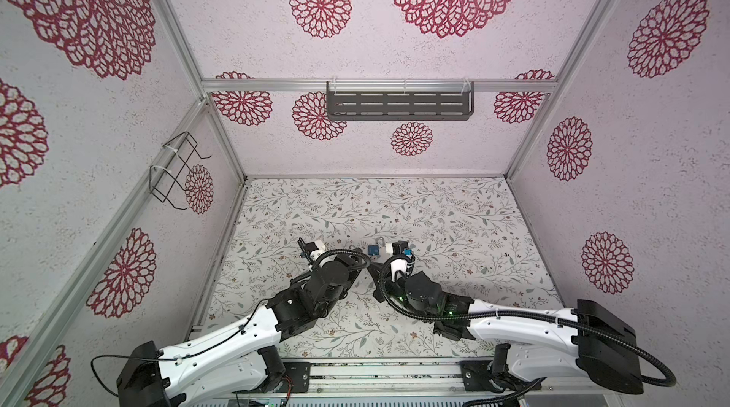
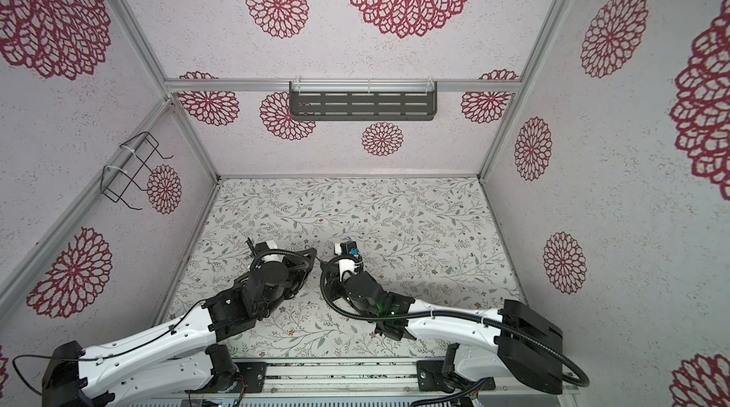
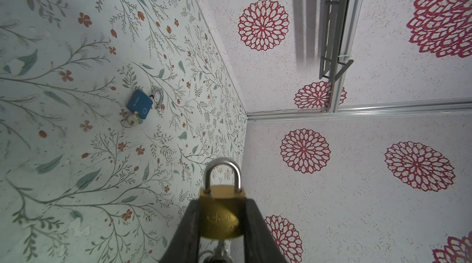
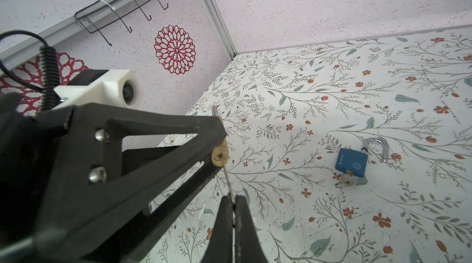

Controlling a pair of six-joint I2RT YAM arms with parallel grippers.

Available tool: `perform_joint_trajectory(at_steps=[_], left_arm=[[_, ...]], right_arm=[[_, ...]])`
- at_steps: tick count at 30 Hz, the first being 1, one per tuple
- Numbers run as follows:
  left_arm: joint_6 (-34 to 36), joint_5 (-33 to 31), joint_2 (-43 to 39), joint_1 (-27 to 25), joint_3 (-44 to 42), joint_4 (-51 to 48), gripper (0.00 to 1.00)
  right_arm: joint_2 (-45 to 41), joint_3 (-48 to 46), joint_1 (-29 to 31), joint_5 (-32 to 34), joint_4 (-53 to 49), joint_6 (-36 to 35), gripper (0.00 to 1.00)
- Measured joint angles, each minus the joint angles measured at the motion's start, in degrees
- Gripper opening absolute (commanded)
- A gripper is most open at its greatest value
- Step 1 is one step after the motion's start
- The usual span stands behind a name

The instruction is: Unlock with the key

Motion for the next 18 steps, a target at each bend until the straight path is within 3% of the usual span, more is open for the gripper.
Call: perform_joint_trajectory(at_steps=[12,18], left_arm=[[0.00,-0.66,0.00,-0.04,0.83,-1.81,0.00],[0.02,-0.63,0.00,-0.11,0.83,-2.19,0.00]], right_arm=[[-0.04,2.54,-0.04,0.31,-4.76,-4.68,0.00],[-0.28,2.89,-1.40,-3.19,-6.08,-5.73,0.00]])
